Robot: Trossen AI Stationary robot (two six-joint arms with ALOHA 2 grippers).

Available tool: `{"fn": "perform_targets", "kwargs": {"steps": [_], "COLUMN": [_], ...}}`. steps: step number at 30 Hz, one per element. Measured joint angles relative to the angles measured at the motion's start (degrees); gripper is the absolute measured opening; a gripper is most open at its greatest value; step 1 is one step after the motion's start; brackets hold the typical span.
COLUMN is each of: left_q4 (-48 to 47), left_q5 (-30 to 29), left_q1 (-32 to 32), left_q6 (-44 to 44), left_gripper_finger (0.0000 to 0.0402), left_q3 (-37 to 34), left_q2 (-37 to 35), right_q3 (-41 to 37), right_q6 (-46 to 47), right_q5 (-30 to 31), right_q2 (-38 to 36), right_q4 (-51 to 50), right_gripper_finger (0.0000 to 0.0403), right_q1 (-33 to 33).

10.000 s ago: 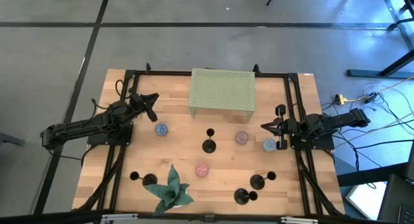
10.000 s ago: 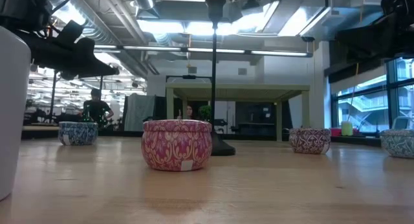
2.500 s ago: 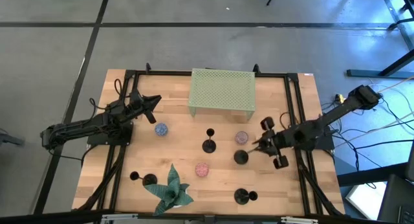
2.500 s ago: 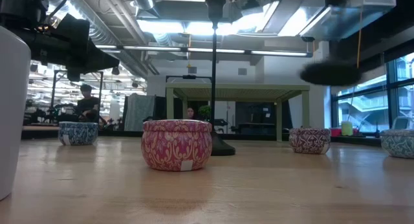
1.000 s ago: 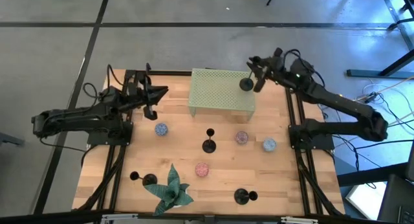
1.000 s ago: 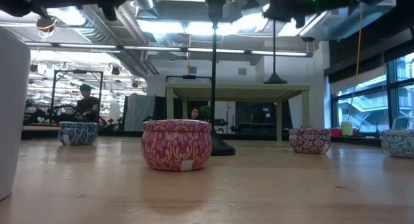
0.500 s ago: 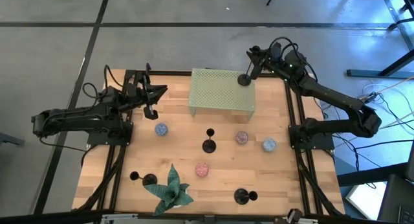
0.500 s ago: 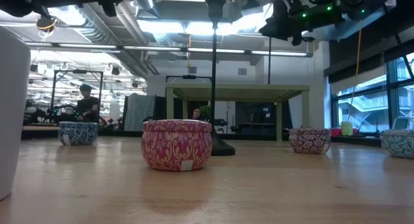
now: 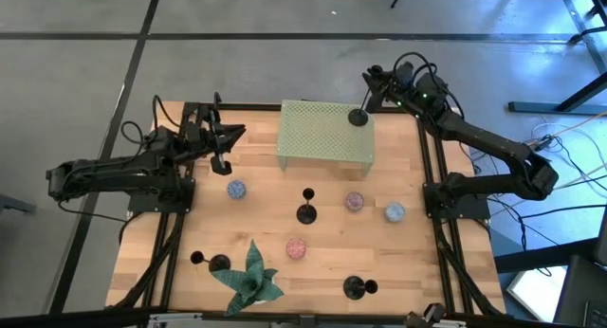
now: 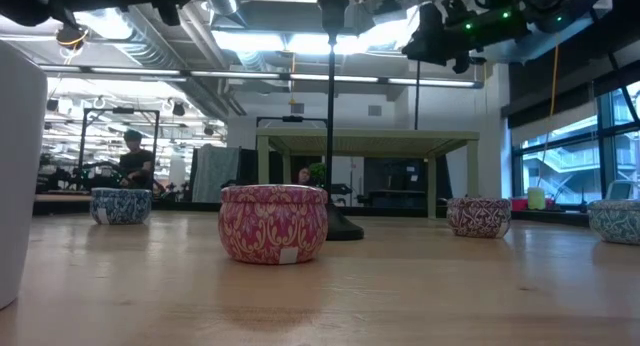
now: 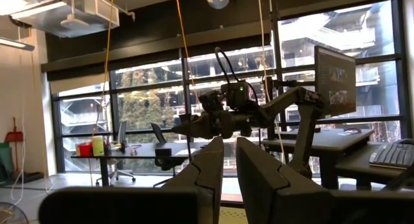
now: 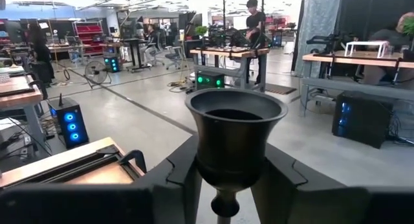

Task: Pick & Place candle stick holders
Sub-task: Put the black candle holder on the shelf

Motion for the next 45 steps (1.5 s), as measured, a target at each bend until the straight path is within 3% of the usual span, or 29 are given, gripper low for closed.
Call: {"fn": "perform_targets", "kwargs": {"steps": [21,30,37,45], "left_q4": [0.0,0.0,0.0,0.0], "left_q5": [0.0,0.0,0.0,0.0], "left_q1": [0.0,0.0,0.0,0.0], "left_q6": [0.0,0.0,0.0,0.3], "left_gripper_finger": [0.0037,0.0037,0.0037,0.0037], "left_q3": [0.0,0.0,0.0,0.0], "left_q2": [0.0,0.0,0.0,0.0], "right_q3": [0.0,0.0,0.0,0.0], "right_q6": [-4.6,-5.8,-5.6,-5.8], "right_q5": [-3.6,-5.4,-12.0,-30.8], "right_q2": [-0.2,-5.0,-11.4,-19.0], "right_q4": [-0.1,-0.2,-0.8,-13.9], "right_gripper_finger": [0.0219,0.0239,0.0239,0.0239], "right_q1": [0.0,0.0,2.4,12.9]}}
